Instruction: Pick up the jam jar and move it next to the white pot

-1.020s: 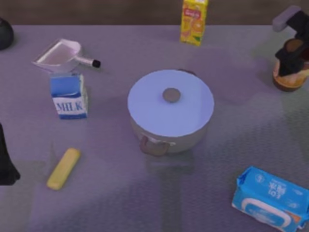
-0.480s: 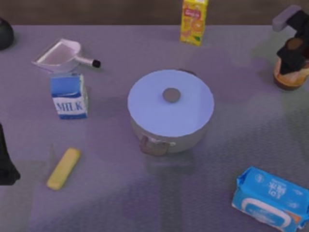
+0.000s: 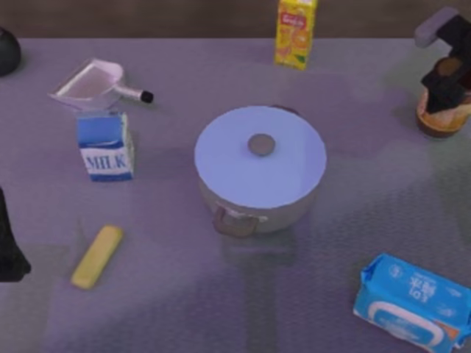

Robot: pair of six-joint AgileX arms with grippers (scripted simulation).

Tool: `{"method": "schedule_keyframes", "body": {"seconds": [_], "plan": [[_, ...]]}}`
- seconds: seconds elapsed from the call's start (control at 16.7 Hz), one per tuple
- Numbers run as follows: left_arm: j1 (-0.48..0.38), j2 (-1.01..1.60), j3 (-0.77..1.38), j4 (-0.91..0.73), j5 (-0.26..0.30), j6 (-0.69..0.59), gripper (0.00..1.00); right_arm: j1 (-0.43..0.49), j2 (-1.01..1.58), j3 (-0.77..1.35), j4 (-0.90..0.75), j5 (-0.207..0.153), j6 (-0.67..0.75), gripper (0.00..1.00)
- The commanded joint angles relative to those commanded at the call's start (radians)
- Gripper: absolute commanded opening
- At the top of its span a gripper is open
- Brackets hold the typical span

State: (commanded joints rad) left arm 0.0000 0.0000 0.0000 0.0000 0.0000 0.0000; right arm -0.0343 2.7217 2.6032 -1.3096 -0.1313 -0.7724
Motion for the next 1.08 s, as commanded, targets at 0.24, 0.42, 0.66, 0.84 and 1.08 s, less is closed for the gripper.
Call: {"method": "schedule_keyframes", "body": {"seconds": [0.24,0.42,0.66,0.84,1.08], "plan": [[0.0,0.0,0.0,0.0,0.0,0.0,1.0,0.0,0.0,0.0,0.0,0.0,0.0,0.0],[0.0,0.0,0.0,0.0,0.0,0.0,1.0,0.0,0.0,0.0,0.0,0.0,0.0,0.0],[0.0,0.0,0.0,0.0,0.0,0.0,1.0,-0.003,-0.037,-0.038,0.004,-0.001,0.002,0.0],[0.0,0.0,0.0,0.0,0.0,0.0,1.0,0.0,-0.158,-0.169,0.018,-0.003,0.001,0.0],[0.0,0.0,0.0,0.0,0.0,0.0,1.0,0.004,-0.383,-0.429,0.046,-0.006,-0.002,0.0]]}}
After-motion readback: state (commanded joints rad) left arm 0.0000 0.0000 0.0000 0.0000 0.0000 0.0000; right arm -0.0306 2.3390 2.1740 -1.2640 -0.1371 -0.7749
